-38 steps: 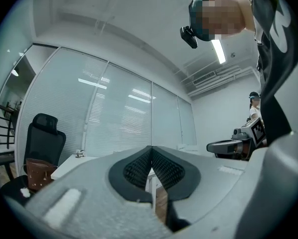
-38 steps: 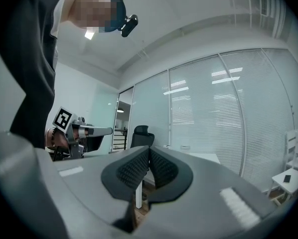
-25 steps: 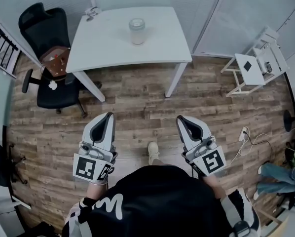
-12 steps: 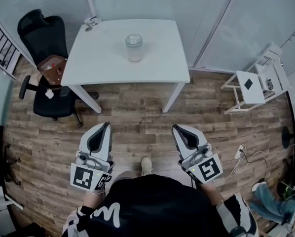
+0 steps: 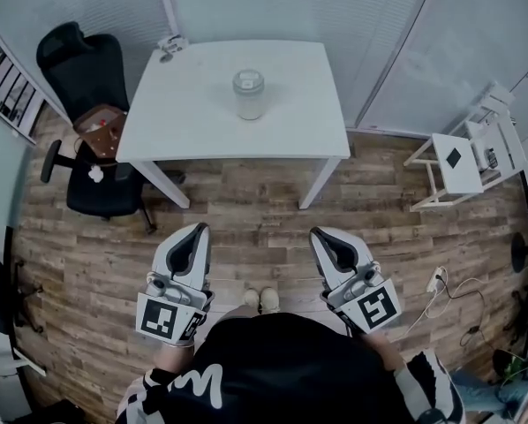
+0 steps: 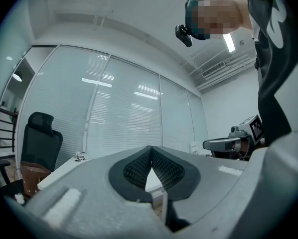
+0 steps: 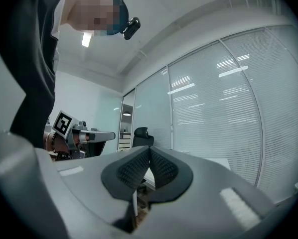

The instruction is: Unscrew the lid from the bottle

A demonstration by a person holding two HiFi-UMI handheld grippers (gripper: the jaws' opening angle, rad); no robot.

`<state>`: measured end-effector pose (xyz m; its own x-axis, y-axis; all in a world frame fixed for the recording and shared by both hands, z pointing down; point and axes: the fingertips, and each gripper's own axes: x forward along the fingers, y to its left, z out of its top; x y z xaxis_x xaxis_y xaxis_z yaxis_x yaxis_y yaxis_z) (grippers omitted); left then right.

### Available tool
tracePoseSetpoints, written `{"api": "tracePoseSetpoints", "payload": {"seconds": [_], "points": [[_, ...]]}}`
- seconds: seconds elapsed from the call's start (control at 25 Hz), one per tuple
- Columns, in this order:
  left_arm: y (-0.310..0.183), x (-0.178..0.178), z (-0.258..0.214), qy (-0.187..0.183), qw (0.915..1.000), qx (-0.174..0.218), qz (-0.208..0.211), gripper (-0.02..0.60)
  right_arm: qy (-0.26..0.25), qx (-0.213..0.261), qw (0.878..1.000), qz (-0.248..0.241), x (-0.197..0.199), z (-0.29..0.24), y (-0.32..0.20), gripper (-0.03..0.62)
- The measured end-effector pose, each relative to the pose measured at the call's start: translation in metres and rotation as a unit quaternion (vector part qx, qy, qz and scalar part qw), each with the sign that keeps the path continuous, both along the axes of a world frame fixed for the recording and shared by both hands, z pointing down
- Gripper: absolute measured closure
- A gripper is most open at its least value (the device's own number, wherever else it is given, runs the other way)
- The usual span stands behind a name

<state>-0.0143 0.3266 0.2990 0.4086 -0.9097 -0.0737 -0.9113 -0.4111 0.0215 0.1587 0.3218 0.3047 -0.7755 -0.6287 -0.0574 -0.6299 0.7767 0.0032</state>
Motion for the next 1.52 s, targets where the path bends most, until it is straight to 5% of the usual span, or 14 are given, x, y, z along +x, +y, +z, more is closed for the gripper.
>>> {"api": "tracePoseSetpoints", "payload": {"seconds": [0.76, 1.52], "points": [[-0.025, -0.012, 0.014, 0.01, 0.9998, -0.001, -0.016, 0.58, 0.01, -0.001, 1.0, -0.003, -0.005, 0.014, -0.033, 0.592], [-0.221, -0.057, 0.007, 0.012, 0.9992, 0.018, 0.035, 0.58, 0.018, 0.023, 0.999, 0.035, -0.056, 0.002, -0.214, 0.592]]}}
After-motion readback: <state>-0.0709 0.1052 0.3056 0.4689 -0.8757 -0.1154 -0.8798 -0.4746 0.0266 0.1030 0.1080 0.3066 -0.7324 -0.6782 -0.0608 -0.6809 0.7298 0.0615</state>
